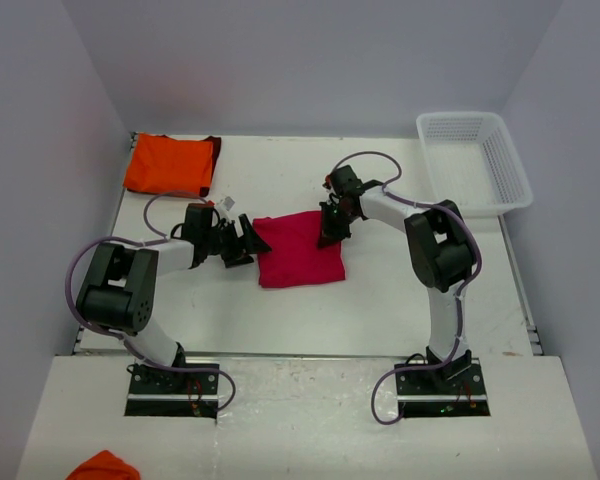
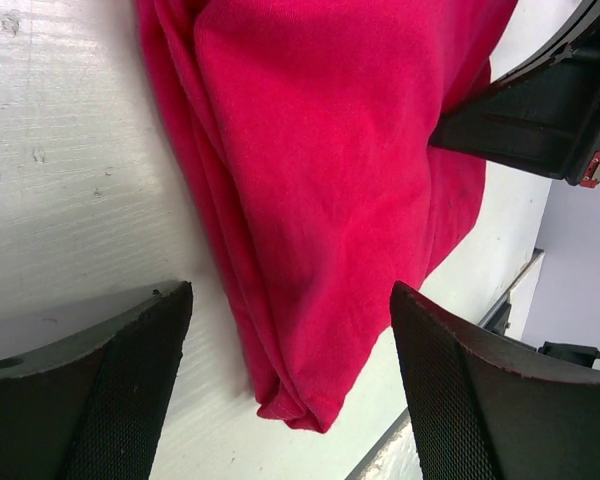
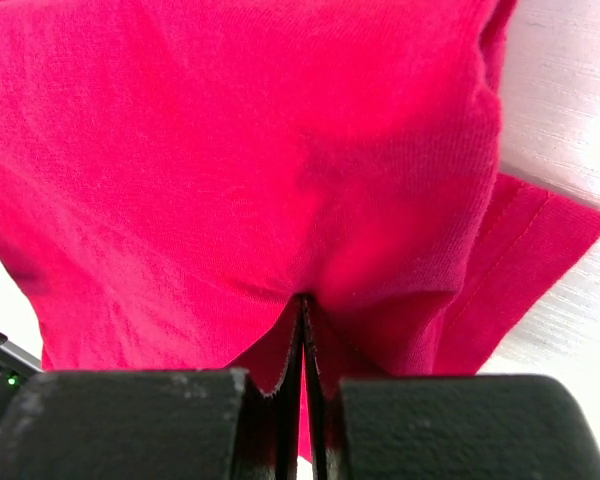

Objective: Fold and stack the t-shirts
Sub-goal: Put the neatly folded tshirt into the corner of the board with the left arm

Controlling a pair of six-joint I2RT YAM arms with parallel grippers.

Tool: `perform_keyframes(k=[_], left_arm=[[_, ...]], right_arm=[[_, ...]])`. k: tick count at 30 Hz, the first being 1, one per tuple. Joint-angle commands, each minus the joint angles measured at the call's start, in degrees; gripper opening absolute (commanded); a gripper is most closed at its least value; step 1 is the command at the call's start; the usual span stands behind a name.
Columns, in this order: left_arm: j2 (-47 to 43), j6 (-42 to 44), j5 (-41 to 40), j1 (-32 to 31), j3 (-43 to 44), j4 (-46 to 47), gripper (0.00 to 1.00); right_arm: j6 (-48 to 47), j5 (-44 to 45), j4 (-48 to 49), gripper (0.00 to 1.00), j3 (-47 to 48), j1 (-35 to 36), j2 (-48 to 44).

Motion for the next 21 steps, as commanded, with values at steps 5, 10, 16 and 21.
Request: perform_keyframes(k=[5,10,16,21], left_arm=[[1.3,2.8,-5.9,0.5,0.7,-6.5,0.82],[0.0,4.4,-11.2,0.4,1.3,-11.4,0.83],[0.5,4.2,-12.3,0.5,0.9,-10.7,0.84],[3.3,2.9,-9.4,-0.1,0.3,-8.0,0.84]], right_arm=[[1.1,2.4,-1.3,0.00,0.7,0.1,0.5],[1.3,1.8,-0.9,0.00,0.5,0.1,0.5],[1.6,1.0,-0.6,0.00,0.5,0.2,0.6],[1.7,1.0,-0.6,0.00,0.4,0.2,0.6]])
